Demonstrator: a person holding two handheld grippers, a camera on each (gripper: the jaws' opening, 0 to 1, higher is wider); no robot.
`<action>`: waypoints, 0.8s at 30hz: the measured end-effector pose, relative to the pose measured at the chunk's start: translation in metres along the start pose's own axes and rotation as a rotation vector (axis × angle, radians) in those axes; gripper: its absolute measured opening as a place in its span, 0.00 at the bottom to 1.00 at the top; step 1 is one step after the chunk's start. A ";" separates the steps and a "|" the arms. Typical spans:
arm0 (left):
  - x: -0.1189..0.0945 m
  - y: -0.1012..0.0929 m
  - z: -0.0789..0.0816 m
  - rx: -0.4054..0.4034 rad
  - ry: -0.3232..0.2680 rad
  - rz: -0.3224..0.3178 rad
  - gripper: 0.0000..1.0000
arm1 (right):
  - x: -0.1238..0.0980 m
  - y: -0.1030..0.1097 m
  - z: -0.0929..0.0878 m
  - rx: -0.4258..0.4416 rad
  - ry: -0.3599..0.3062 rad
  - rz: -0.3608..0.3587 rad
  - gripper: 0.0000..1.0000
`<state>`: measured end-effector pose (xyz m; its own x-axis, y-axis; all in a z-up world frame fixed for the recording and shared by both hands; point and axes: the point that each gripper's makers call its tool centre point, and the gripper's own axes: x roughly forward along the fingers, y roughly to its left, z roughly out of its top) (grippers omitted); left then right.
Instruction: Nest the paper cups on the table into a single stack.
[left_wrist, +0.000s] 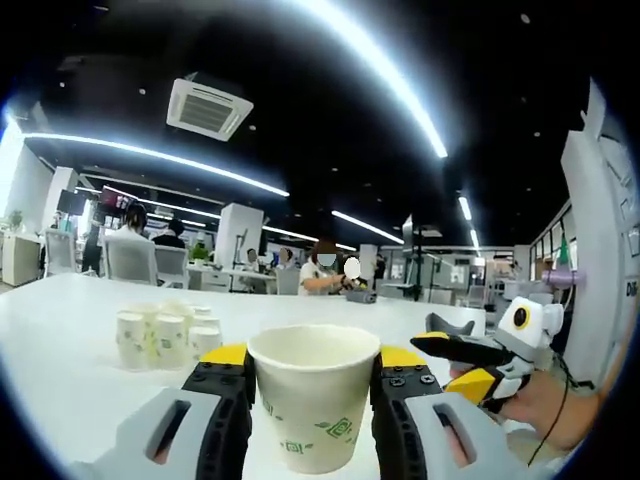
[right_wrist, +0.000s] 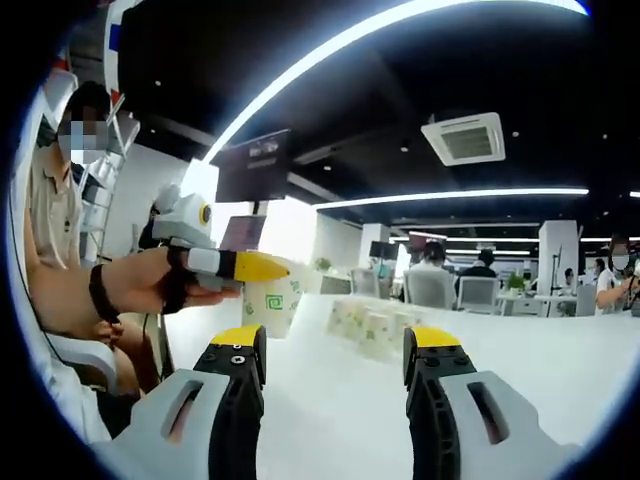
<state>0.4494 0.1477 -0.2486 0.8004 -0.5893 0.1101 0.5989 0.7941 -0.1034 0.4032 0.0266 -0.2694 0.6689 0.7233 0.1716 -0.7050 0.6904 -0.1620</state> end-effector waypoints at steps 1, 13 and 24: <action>0.001 0.002 -0.002 0.001 0.004 0.002 0.49 | -0.001 -0.001 0.001 -0.002 -0.002 -0.004 0.58; 0.013 0.016 -0.036 0.038 0.100 0.023 0.48 | -0.006 -0.008 0.007 -0.009 -0.012 -0.025 0.58; 0.023 0.019 -0.051 0.066 0.120 0.019 0.49 | -0.006 -0.009 0.008 -0.009 -0.014 -0.028 0.58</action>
<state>0.4801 0.1415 -0.2985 0.8116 -0.5842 -0.0109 0.5834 0.8113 -0.0382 0.4042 0.0159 -0.2612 0.6847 0.7037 0.1895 -0.6843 0.7103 -0.1653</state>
